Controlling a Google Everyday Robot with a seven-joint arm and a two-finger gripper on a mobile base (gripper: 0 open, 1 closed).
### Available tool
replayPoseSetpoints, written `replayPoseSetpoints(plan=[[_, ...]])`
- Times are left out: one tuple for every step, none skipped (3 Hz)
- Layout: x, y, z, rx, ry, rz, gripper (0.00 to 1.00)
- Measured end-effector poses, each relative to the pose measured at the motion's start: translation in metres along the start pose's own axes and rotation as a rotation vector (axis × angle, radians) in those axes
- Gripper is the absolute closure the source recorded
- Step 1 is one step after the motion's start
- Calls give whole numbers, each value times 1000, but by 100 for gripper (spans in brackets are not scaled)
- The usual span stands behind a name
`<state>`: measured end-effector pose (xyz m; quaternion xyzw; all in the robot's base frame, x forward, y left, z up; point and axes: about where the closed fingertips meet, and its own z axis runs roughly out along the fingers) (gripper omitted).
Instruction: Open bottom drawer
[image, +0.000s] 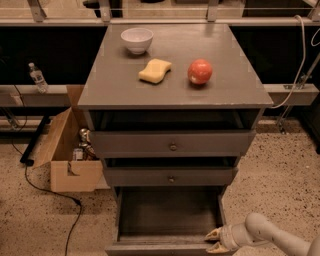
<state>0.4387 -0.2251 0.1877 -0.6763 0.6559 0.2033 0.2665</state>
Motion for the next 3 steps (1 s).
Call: replayPoseSetpoints(plan=[[-3,2,-8,-7,-27,-12,7],[-11,-5,-45,15,-24,-33,0],[-16,-16,-103,59,12,-25,0]])
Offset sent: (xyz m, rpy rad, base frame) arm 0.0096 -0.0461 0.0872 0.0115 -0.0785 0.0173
